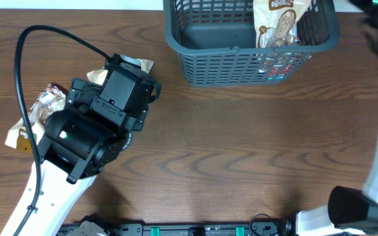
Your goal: Pack container
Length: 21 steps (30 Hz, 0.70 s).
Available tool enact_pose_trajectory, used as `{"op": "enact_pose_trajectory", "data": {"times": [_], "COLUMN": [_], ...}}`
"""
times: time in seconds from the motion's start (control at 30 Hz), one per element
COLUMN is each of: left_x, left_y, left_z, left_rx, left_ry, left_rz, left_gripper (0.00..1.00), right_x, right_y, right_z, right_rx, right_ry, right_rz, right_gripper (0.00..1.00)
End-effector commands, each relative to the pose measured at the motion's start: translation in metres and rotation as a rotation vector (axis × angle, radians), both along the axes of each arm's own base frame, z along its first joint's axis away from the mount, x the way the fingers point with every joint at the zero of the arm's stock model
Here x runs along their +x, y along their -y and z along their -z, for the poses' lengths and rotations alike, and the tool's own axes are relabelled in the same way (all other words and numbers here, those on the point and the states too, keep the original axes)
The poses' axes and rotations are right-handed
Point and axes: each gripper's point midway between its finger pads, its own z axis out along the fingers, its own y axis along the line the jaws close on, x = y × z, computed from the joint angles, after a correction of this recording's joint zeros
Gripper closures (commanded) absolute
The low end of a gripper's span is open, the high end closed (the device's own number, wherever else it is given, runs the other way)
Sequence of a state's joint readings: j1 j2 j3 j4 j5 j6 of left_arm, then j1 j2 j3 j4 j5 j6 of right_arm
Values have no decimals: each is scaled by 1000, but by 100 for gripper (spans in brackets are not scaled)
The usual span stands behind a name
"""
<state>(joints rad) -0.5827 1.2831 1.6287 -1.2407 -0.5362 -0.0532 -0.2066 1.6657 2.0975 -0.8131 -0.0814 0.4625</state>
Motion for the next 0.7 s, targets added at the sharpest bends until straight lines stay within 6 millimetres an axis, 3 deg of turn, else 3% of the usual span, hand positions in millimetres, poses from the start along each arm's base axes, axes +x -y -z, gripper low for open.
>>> {"op": "enact_pose_trajectory", "data": {"times": [0.0, 0.13, 0.33, 0.47, 0.67], "left_x": [12, 42, 70, 84, 82], "left_y": [5, 1, -45, -51, -45], "left_z": [-12, -45, -86, -86, -69], "left_rx": [-61, -162, -401, -521, -519], "left_ry": [65, 255, 540, 545, 461], "left_rz": [-14, -102, -421, -433, -409], "left_gripper": [1, 1, 1, 1, 1], "right_x": [-20, -46, -70, -81, -88], "right_y": [19, 18, -4, -23, -49], "right_z": [10, 51, 81, 93, 101], "right_rx": [7, 55, 90, 86, 90], "right_ry": [-82, -278, -442, -515, -570], "right_rz": [43, 54, 18, -29, -96], "right_gripper": [1, 1, 1, 1, 1]}}
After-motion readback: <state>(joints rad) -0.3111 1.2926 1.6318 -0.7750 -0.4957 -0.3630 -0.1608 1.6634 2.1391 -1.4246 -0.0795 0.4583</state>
